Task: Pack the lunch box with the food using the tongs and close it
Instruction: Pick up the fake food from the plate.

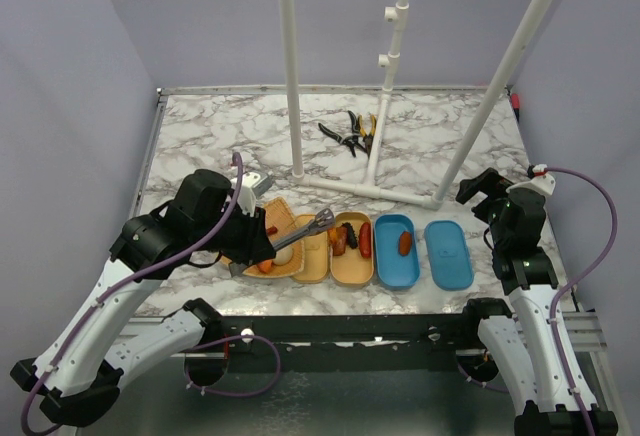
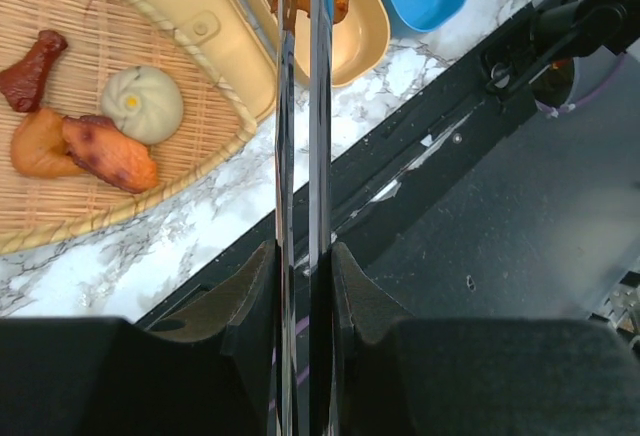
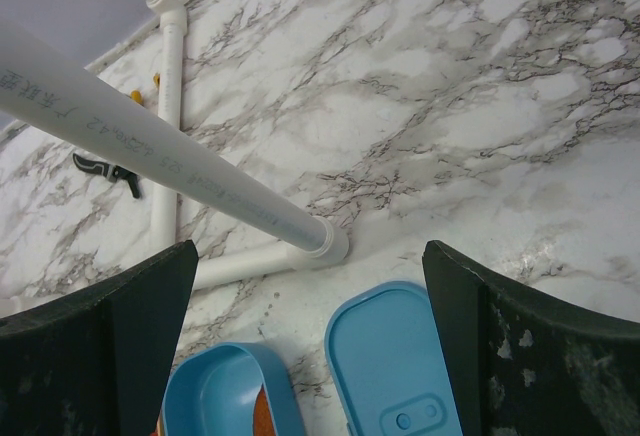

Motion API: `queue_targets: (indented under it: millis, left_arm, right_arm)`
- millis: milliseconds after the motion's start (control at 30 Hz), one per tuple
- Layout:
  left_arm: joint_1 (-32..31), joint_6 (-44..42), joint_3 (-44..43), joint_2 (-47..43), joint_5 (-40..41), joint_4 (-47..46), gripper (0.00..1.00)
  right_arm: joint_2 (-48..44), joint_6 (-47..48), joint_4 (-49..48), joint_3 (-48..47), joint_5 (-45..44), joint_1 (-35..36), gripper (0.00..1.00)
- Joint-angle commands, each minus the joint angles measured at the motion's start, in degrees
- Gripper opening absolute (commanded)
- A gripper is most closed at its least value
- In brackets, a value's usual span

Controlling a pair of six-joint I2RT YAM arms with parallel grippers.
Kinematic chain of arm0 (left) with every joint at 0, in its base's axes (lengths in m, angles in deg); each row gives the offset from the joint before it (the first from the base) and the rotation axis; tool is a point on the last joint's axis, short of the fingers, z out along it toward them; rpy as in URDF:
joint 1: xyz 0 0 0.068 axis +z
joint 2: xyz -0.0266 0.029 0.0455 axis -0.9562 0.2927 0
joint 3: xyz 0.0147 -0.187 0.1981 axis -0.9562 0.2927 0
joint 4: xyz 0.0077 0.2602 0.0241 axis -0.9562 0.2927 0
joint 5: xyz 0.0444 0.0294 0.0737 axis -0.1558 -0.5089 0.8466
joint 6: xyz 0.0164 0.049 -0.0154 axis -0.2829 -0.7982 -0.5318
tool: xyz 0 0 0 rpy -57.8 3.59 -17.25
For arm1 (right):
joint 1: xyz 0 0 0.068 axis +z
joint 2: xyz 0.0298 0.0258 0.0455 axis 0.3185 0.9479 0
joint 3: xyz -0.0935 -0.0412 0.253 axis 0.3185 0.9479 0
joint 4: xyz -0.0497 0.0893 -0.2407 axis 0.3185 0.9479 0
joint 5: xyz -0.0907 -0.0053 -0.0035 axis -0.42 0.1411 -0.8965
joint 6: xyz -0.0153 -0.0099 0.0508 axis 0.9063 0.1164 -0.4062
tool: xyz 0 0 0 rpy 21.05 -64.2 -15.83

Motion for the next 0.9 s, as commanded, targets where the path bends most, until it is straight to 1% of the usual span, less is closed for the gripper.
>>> queue_targets:
  millis: [0, 167, 533, 867]
  left_arm:
    - [-0.1, -0.1, -2.5, 0.4, -4.9, -3.1, 0.04]
    - [-0.1, 0.7, -2.2, 1.6, -7.9, -6.3, 0.04]
    - [-0.2, 2.5, -2.6, 4.9, -11.9, -11.2, 0.03]
    - [-0.5, 4.9, -1.2, 6.3, -13.4, -16.2, 0.02]
  right_arm:
    - [-0.2, 1.0, 1.2, 0.0, -1.3, -0.1, 1.00]
    - [0.0, 0.9, 1.0, 0.0, -1.2, -0.1, 1.00]
    - [-0.4, 1.3, 1.4, -0.3, -1.7, -0.1, 1.00]
    - [-0.3, 1.2, 1.4, -0.5, -1.6, -0.1, 1.00]
